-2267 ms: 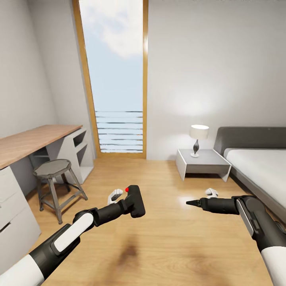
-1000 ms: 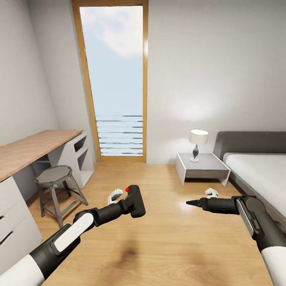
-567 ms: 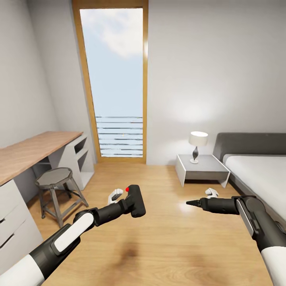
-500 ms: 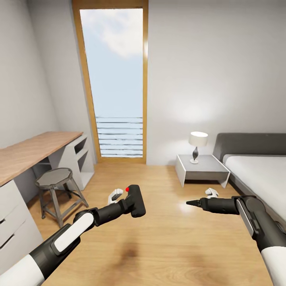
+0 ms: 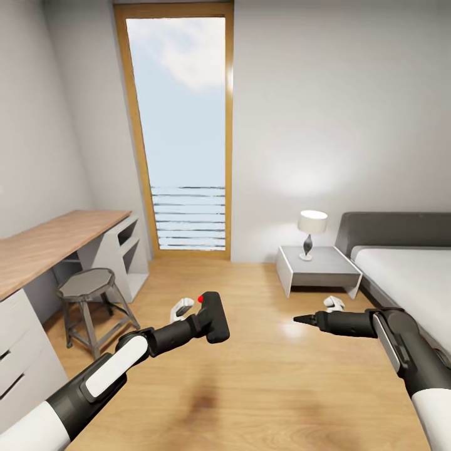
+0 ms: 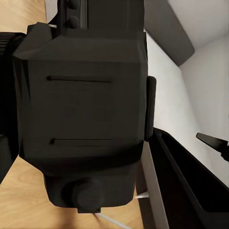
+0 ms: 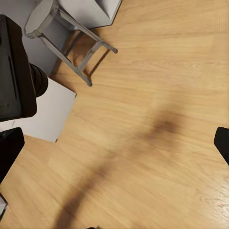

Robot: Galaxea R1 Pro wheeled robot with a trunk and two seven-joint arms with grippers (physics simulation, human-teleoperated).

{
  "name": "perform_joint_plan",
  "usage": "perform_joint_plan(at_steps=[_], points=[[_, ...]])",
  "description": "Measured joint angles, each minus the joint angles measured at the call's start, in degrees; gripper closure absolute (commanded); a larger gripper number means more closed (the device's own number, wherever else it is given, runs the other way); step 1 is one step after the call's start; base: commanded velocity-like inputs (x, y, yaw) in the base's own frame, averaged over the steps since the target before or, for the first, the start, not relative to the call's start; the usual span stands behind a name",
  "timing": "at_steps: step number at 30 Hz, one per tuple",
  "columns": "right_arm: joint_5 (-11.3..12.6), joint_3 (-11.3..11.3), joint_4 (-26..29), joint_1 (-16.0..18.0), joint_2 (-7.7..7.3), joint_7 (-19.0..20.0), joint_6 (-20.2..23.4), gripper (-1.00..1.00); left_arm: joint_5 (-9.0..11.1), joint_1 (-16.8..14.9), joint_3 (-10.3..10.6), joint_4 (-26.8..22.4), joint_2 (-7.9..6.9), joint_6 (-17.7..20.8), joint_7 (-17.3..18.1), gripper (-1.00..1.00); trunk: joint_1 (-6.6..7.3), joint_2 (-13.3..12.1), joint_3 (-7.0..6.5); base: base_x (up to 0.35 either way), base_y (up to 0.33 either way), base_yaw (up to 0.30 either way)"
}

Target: Attach the digital camera to the camera tripod in the bedroom.

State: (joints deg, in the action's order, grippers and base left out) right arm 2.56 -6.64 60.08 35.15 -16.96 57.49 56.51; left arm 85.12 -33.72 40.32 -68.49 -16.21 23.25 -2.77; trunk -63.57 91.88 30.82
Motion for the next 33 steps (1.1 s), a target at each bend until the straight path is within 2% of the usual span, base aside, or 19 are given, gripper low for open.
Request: perform_joint_plan(at_steps=[33], points=[[-0.22,0.09,-0.24,0.00,0.00,-0.02,0.01,-1.00,0.00,0.00,0.00,0.02,0.00,0.01,-0.05,1.00,7.25,-13.24,-5.93,0.000,0.000,0.000]])
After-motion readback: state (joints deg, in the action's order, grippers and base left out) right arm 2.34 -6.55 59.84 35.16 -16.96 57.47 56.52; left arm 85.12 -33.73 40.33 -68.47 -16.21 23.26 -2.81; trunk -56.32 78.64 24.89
